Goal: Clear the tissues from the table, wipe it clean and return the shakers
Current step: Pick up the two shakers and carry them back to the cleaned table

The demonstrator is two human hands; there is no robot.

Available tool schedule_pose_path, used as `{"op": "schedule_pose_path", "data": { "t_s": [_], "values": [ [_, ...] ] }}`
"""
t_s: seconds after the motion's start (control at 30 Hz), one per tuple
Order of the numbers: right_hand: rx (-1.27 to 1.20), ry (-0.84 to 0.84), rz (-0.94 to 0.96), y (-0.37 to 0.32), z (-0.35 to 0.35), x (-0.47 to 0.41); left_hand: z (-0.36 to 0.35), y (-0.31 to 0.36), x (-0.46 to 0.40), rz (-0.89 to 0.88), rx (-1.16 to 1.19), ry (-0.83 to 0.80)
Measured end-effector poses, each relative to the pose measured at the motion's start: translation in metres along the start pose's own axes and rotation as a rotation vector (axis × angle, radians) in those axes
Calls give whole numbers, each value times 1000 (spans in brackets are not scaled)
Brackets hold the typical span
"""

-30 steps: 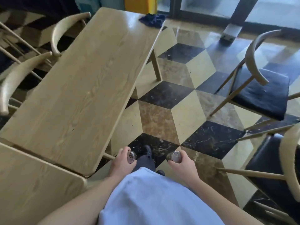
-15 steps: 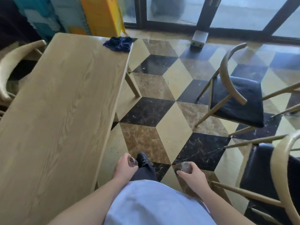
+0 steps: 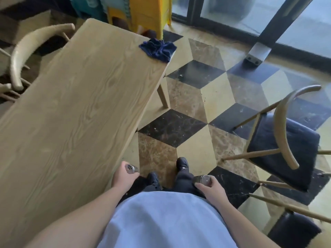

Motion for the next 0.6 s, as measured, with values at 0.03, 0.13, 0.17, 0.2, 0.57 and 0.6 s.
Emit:
{"op": "schedule_pose_path", "data": {
  "t_s": [0.03,0.13,0.17,0.2,0.57,0.6],
  "values": [
    [48,-19,16,-14,6,-10,-2,-6,-2,55,17,-1],
    [171,-49,71,-65,28,-42,-9,-25,-7,198,79,14],
    [215,-64,88,-81,35,-52,-10,-25,-4,229,89,43],
    [256,-82,94,-95,40,-62,-9,-16,3,245,97,88],
    [610,-198,201,-224,17,-110,4,28,54,424,202,566],
    [629,-218,234,-235,4,-105,5,29,55,446,200,573]
  ]
}}
Point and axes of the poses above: each hand's wrist, its own x-axis away from the middle knuckle, its own z-axis out of the back of the hand, y = z × x, the point moved 6 cm from there along -x, towards the middle knuckle, and after that the axes turned 14 degrees about -z, right-handed, at the moved point
